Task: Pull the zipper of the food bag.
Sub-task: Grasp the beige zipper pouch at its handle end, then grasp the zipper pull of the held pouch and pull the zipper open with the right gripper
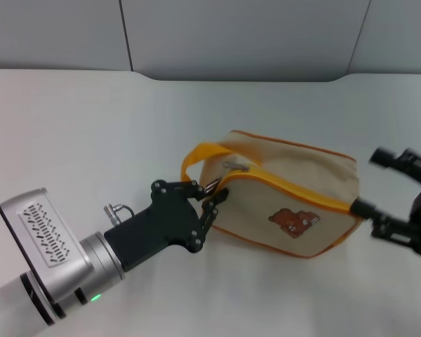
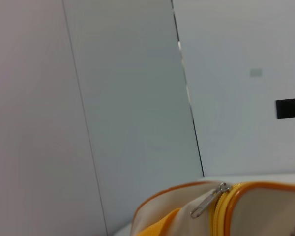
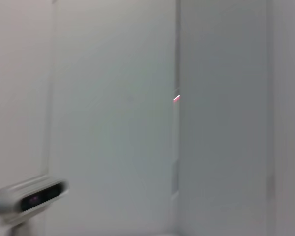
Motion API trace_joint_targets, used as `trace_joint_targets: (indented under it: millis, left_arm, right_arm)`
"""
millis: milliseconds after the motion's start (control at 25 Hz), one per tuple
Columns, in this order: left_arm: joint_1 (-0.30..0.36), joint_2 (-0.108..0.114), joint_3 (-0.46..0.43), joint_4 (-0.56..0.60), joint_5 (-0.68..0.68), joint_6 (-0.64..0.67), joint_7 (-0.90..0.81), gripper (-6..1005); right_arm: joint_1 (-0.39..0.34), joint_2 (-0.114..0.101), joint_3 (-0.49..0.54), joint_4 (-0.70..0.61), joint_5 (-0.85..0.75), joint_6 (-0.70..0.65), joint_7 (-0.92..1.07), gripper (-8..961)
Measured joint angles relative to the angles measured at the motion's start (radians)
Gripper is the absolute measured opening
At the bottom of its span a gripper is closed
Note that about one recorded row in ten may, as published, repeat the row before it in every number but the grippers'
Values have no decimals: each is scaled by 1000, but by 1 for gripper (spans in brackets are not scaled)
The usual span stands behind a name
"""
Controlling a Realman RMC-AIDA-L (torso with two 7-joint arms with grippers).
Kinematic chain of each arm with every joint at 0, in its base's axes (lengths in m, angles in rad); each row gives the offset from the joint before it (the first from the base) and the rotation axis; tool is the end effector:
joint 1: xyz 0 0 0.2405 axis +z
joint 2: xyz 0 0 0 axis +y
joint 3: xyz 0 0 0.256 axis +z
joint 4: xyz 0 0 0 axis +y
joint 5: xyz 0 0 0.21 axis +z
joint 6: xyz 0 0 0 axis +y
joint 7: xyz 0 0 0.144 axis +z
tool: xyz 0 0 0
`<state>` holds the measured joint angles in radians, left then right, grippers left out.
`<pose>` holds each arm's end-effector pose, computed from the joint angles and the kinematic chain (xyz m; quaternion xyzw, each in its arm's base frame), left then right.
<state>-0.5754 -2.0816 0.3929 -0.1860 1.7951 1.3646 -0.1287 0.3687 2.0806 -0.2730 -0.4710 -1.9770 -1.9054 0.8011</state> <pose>-0.2519 0.2804 -0.1033 -0.8940 -0.0295 -0.3205 0.3116 0.2965 0.2510 0.0253 -0.8769 0.0735 0.4042 0.2494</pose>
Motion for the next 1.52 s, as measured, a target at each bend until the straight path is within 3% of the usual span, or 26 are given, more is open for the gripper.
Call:
trace_joint_targets:
  millis: [240,400,560,600,640,840,1080,1520]
  left_arm:
    - [1,2,2,91,0,129,-6,91]
    - [-10,1,-3,178,1,207,2,83]
    - [-23,1,0,213,0,239,20,76]
    - [-31,1,1,218,0,242,31,74]
    - [-37,1,2,221,0,243,37,72]
    - [-59,2,10,231,0,236,42,66]
    - [-64,1,16,232,0,235,43,57]
    - [-69,0,36,223,-1,222,43,57]
  right_arm:
    - [-44,1,9,141,241,49,-185,798]
    - [-30,7,12,332,400,129,-435,794]
    - [-6,9,11,447,417,172,-619,790]
    - [17,11,11,544,419,201,-807,789]
    - [17,11,11,544,419,201,-807,788]
    - [80,12,57,759,416,291,-1343,783]
    - [119,12,65,816,415,387,-1506,777]
    - [169,12,61,837,374,401,-1510,767]
